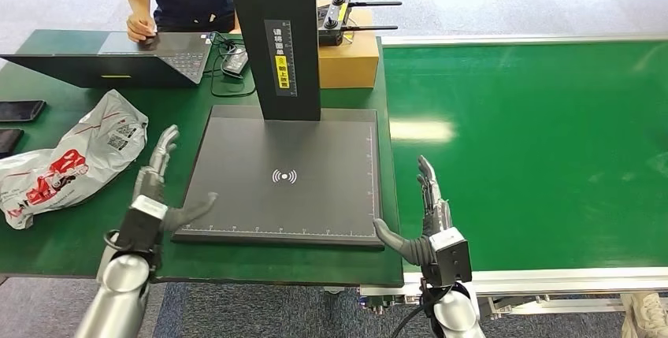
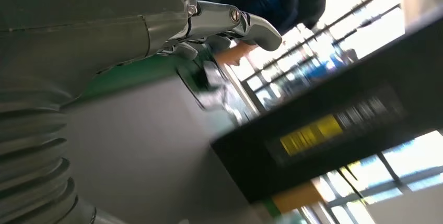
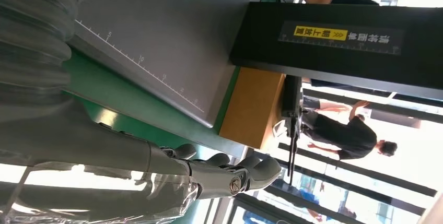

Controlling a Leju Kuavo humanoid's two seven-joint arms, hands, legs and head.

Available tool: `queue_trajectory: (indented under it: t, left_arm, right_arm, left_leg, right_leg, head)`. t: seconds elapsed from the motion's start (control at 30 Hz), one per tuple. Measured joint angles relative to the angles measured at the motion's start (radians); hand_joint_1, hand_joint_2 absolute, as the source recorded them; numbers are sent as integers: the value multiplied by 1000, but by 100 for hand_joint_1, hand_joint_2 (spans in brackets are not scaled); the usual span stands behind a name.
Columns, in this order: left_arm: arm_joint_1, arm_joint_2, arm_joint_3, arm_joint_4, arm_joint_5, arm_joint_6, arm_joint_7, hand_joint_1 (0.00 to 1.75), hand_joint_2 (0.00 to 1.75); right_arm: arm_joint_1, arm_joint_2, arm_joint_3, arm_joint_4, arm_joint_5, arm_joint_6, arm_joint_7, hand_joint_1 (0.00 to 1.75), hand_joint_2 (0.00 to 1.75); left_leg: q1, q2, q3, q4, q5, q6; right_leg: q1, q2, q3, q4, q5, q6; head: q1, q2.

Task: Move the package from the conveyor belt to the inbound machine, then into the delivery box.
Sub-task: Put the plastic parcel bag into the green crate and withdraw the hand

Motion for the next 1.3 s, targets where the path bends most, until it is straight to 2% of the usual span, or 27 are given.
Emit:
queue_trajectory:
  t: [0.17,0.27,0.37,0.53,0.7,0.93,1.3]
  left_arm:
    - [70,-63,-121,-59,-101,148,-17,0,175]
    - [85,-88,-158,-63,-102,170,-25,0,175]
    - [90,-119,-175,-63,-85,176,-40,0,175]
    - [94,-200,-183,-44,-67,208,-58,0,175]
    - [115,-248,-169,-30,-59,224,-58,0,175]
    - [157,-282,-134,-33,-59,241,-33,0,175]
    - [174,-288,-104,-58,-58,247,-24,0,175]
  right_arm:
    - [-1,7,15,26,1,11,-42,0,175]
    - [-3,12,21,44,2,13,-51,0,175]
    - [-5,18,34,56,20,17,-55,0,175]
    - [-1,37,76,59,97,14,-42,0,175]
    - [35,44,103,35,125,21,-28,0,175]
    - [72,44,112,-15,170,10,1,0,175]
    - [103,44,112,-50,187,6,17,0,175]
  left_leg:
    - [0,0,0,0,0,0]
    - [1,0,0,0,0,0]
    - [1,0,0,0,1,0]
    - [1,0,0,0,1,0]
    - [1,0,0,0,0,0]
    - [1,0,0,0,0,0]
    - [1,0,0,0,0,0]
  right_leg:
    - [0,0,0,0,0,0]
    - [1,0,0,0,0,0]
    - [1,0,0,1,0,0]
    - [1,0,0,0,0,0]
    - [1,0,0,0,0,0]
    - [1,0,0,0,0,0]
    - [1,0,0,0,0,0]
  head:
    - [0,0]
    - [0,0]
    - [0,0]
    - [0,0]
    - [0,0]
    - [0,0]
    - [0,0]
